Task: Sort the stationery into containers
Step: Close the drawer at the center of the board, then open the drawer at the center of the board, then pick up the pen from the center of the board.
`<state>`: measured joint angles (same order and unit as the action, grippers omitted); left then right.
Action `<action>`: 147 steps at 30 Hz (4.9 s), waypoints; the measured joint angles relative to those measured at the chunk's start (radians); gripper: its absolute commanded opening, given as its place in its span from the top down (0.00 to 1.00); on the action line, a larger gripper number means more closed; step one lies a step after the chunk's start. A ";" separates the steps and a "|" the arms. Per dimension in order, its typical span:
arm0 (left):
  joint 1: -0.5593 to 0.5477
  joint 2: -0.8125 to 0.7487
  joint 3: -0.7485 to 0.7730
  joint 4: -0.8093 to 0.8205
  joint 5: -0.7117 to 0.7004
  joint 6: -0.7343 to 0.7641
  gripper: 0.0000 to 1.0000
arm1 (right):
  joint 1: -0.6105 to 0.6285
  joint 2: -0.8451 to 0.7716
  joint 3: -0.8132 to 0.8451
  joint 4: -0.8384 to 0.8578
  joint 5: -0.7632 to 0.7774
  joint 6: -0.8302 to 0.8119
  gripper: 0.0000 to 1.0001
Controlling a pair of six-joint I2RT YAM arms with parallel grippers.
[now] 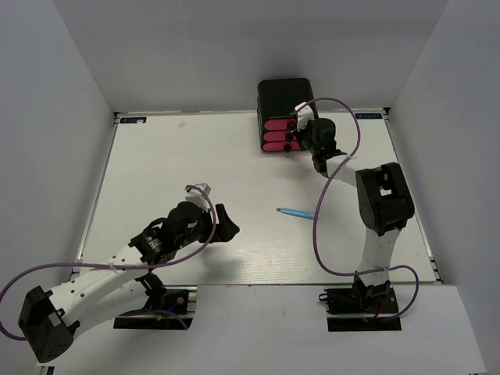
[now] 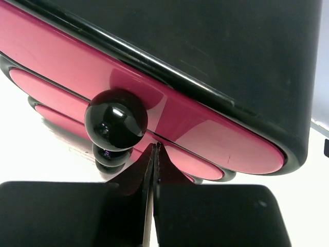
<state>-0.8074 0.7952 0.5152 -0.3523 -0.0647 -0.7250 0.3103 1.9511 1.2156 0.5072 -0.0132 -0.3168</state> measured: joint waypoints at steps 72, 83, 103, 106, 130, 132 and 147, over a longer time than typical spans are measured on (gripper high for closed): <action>0.164 1.766 1.183 0.997 -0.066 -0.512 0.70 | -0.265 -0.675 -0.349 -0.533 -0.375 0.232 1.00; 0.163 1.615 0.858 1.167 -0.006 -0.521 0.78 | -0.278 -0.659 -0.363 -0.535 -0.481 0.169 0.46; 0.161 1.374 0.553 1.117 0.129 -0.453 0.21 | -0.124 -0.559 -0.472 -0.752 -0.723 -0.463 0.45; 0.164 1.265 0.452 1.070 0.152 -0.398 0.21 | -0.058 -0.522 -0.479 -0.754 -0.668 -0.505 0.39; 0.164 -0.160 0.122 0.078 0.207 0.227 0.13 | 0.086 -0.432 -0.491 -0.679 -0.368 -0.573 1.00; 0.164 -0.241 0.125 0.009 0.207 0.249 0.09 | 0.088 -0.436 -0.486 -0.702 -0.375 -0.581 1.00; 0.153 -0.389 0.101 -0.116 0.203 0.281 0.04 | 0.103 -0.314 0.071 -0.713 -0.339 -0.641 1.00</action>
<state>-0.6548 0.4065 0.6159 -0.4686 0.1383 -0.4438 0.4129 1.6367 1.2869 -0.2058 -0.3519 -0.9581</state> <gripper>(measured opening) 0.959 0.224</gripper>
